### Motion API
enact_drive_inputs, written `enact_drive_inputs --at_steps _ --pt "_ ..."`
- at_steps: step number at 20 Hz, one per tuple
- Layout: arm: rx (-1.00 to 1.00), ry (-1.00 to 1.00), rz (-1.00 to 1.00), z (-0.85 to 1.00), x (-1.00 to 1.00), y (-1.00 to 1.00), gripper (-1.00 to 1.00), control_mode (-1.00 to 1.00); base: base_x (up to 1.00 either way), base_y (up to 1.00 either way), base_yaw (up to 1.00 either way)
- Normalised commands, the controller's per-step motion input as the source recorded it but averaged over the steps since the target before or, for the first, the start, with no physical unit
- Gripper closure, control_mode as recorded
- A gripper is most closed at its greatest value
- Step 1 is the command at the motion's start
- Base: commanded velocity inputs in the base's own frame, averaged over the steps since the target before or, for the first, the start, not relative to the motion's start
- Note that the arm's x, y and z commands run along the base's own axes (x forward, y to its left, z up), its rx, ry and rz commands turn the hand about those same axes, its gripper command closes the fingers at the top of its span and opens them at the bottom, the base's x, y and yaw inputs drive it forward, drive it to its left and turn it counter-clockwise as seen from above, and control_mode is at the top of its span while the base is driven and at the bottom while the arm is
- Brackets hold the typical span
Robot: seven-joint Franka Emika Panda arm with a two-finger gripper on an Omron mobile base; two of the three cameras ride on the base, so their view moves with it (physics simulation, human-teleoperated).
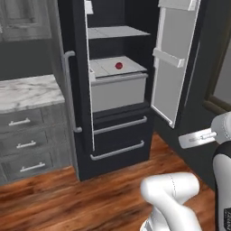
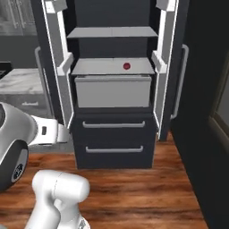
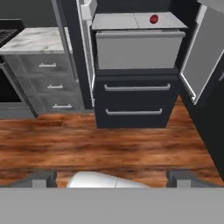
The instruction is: Retrieve the orange and pear from the fridge and place them into the bowl on the dining table.
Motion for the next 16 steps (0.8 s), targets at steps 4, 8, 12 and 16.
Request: enact_drive_inputs --at_steps 4,8,12,16 --pt "0.00 0.00 0.00 0.00 0.00 0.00 -1.00 1.00 0.06 -0.63 0.38" --pt "0.00 0.00 0.00 0.00 0.00 0.00 -1.00 1.00 0.05 -0.71 0.28" --pt "0.00 0.00 0.00 0.00 0.00 0.00 -1.00 1.00 0.12 -0.62 0.21" --pt "0.00 0.00 0.00 0.00 0.00 0.00 -1.00 1.00 0.54 -0.10 0.12"
